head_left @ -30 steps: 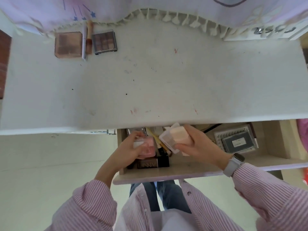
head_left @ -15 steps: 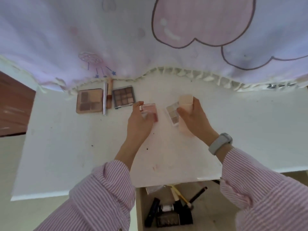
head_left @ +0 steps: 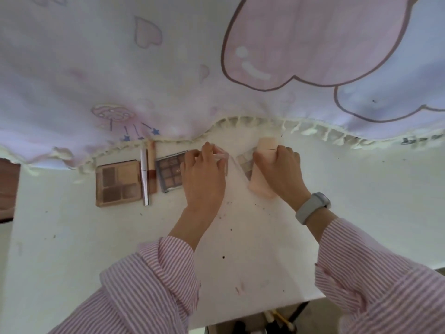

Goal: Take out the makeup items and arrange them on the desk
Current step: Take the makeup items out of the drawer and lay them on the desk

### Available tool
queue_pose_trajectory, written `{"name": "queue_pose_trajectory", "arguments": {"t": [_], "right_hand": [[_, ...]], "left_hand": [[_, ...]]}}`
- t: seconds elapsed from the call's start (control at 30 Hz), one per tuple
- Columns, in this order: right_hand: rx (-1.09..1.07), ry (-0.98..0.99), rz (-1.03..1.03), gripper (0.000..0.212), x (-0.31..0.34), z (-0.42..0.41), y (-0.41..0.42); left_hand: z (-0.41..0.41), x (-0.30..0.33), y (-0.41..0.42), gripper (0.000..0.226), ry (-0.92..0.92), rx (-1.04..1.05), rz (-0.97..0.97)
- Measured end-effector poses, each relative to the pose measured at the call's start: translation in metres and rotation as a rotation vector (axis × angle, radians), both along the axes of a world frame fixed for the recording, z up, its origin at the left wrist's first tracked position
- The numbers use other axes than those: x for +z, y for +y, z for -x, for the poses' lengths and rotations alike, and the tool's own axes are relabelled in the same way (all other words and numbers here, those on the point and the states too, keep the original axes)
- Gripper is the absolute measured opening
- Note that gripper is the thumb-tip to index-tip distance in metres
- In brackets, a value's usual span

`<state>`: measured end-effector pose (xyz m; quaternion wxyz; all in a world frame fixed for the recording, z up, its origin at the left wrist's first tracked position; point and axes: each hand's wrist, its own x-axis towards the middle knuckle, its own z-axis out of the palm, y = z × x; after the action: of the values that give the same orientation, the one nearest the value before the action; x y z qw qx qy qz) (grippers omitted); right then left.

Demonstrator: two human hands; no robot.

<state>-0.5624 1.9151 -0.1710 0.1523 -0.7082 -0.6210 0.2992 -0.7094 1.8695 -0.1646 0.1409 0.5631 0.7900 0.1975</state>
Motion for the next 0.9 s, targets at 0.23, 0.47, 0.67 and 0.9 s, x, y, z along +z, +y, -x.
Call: {"name": "queue_pose_trajectory", "arguments": {"t": [0.23, 0.47, 0.67, 0.9], "right_hand": [[-0.134, 0.231, 0.118, 0.025, 0.006, -0.007, 0.0], [-0.089, 0.291, -0.086, 0.021, 0.015, -0.02, -0.022], [0.387, 0.124, -0.034, 0.034, 0.015, -0.025, -0.037], [0.234, 0.179, -0.006, 0.023, 0.011, -0.033, -0.036]], "left_hand": [[0.002, -0.002, -0.009, 0.018, -0.244, -0.065, -0.136], [-0.004, -0.007, -0.019, 0.031, 0.022, -0.28, -0.178], [0.025, -0.009, -0.017, 0.051, 0.125, -0.425, -0.005], [0.033, -0.011, -0.023, 0.064, 0.429, -0.625, 0.153]]}}
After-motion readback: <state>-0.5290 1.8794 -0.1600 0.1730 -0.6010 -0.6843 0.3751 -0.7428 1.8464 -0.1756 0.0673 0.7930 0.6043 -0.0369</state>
